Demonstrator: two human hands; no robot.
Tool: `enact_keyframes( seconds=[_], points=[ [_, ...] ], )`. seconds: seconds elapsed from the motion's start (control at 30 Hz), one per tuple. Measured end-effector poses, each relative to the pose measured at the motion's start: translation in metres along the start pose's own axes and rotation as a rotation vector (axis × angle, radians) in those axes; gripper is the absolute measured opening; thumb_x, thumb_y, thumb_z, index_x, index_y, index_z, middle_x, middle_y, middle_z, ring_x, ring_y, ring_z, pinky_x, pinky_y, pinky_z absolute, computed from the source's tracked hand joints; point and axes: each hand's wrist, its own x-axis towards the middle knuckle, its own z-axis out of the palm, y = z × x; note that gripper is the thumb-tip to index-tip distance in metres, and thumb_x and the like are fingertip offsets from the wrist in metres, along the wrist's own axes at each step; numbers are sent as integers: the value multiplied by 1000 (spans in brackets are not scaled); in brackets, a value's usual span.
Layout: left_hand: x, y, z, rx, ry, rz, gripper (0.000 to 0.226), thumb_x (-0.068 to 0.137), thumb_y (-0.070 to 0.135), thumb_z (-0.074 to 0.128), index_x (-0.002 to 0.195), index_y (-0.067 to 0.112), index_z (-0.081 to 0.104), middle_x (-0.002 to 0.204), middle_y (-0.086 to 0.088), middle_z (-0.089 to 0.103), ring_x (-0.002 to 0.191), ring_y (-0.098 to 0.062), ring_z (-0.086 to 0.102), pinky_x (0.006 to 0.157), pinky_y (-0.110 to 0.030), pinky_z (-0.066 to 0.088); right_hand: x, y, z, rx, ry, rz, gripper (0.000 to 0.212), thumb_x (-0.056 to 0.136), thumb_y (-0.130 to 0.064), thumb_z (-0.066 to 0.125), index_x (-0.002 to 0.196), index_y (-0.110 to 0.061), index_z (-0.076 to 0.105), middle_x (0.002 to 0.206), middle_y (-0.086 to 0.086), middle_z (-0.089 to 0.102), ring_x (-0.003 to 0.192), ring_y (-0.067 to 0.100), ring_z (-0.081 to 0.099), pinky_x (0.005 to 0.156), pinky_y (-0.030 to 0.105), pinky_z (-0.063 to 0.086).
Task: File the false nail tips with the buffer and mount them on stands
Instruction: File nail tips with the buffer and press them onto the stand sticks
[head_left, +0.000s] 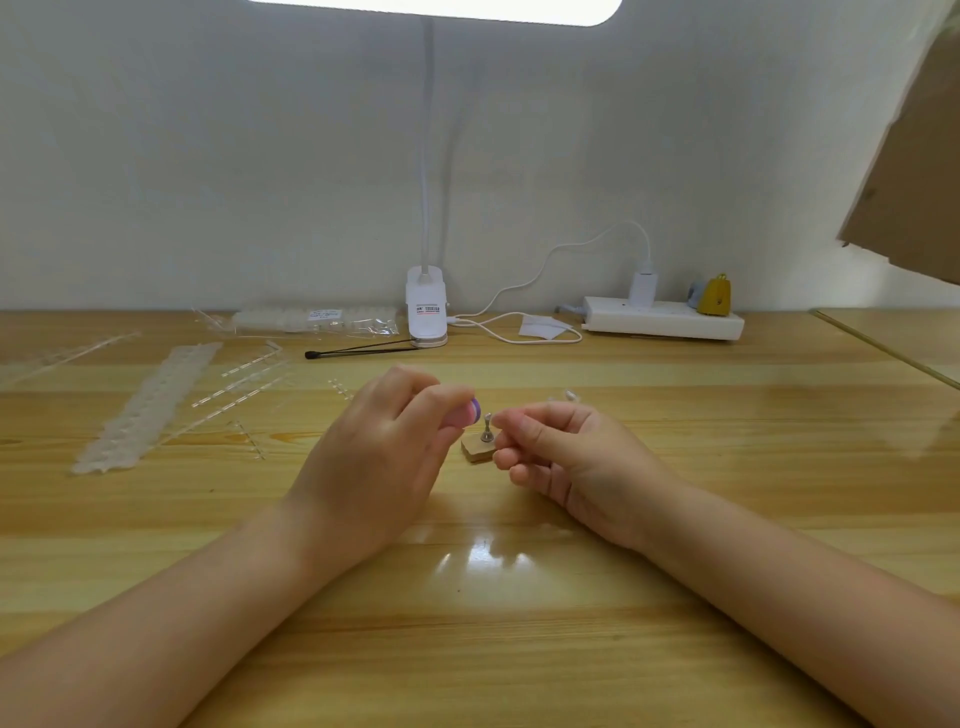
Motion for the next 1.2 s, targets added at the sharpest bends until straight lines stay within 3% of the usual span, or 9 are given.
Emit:
enact_keyframes(
  seconds=[0.17, 0.3, 0.47, 0.63, 0.77, 0.93, 1.1, 1.2],
  points=[
    [-1, 3, 3, -138, 46, 8, 27, 91, 16, 54, 112, 2, 64, 98, -11, 60, 85, -23, 62, 74, -43, 53, -1, -1, 0, -54, -18, -4, 17, 72, -24, 71, 74, -7, 69, 63, 5, 64, 52, 10, 61, 45, 16, 47],
    [-1, 10, 5, -192, 46, 123, 24, 94, 15, 55, 118, 13, 53, 101, -8, 60, 90, -19, 60, 80, -35, 52, -2, 2, 2, -48, -112, -15, 16, 81, -18, 63, 86, -3, 67, 67, 5, 64, 55, 10, 61, 47, 16, 48],
    [0, 2, 3, -109, 36, -11, 27, 91, 14, 53, 111, -1, 65, 98, -14, 63, 85, -28, 63, 74, -46, 54, -1, -2, 1, 25, -139, -63, 21, 84, -22, 56, 69, -13, 68, 65, 3, 55, 50, 10, 51, 44, 17, 40],
    [3, 19, 5, -147, 53, 154, 23, 94, 17, 55, 116, 13, 51, 99, -9, 61, 87, -19, 61, 81, -30, 52, -2, 3, 3, -5, -145, -69, 24, 87, -26, 54, 68, -15, 65, 60, -1, 52, 47, 7, 46, 43, 16, 33],
    [1, 13, 4, -69, 17, 36, 24, 91, 16, 54, 107, 2, 65, 95, -15, 63, 77, -30, 64, 66, -43, 55, -2, 2, 2, -37, -108, -50, 22, 85, -28, 55, 74, -10, 58, 61, 0, 48, 46, 8, 42, 44, 18, 26],
    [3, 19, 3, -137, 49, 128, 21, 96, 19, 51, 116, 12, 51, 99, -12, 62, 85, -25, 63, 75, -37, 54, -2, 3, 3, -68, -128, -53, 22, 86, -28, 55, 70, -16, 65, 62, 0, 48, 48, 9, 44, 44, 17, 28],
    [1, 12, 5, -29, 14, -4, 20, 92, 12, 58, 107, 1, 67, 95, -16, 64, 77, -34, 64, 66, -45, 55, -1, 2, 2, -25, -104, -29, 24, 85, -30, 56, 68, -13, 60, 60, 0, 46, 47, 8, 42, 42, 15, 29],
    [3, 16, 3, -80, 86, 59, 25, 94, 14, 52, 114, 3, 62, 99, -15, 62, 83, -28, 64, 74, -41, 55, -1, 4, 2, -61, -111, -36, 24, 85, -31, 57, 68, -14, 61, 61, 0, 46, 47, 8, 42, 42, 16, 28]
  ],
)
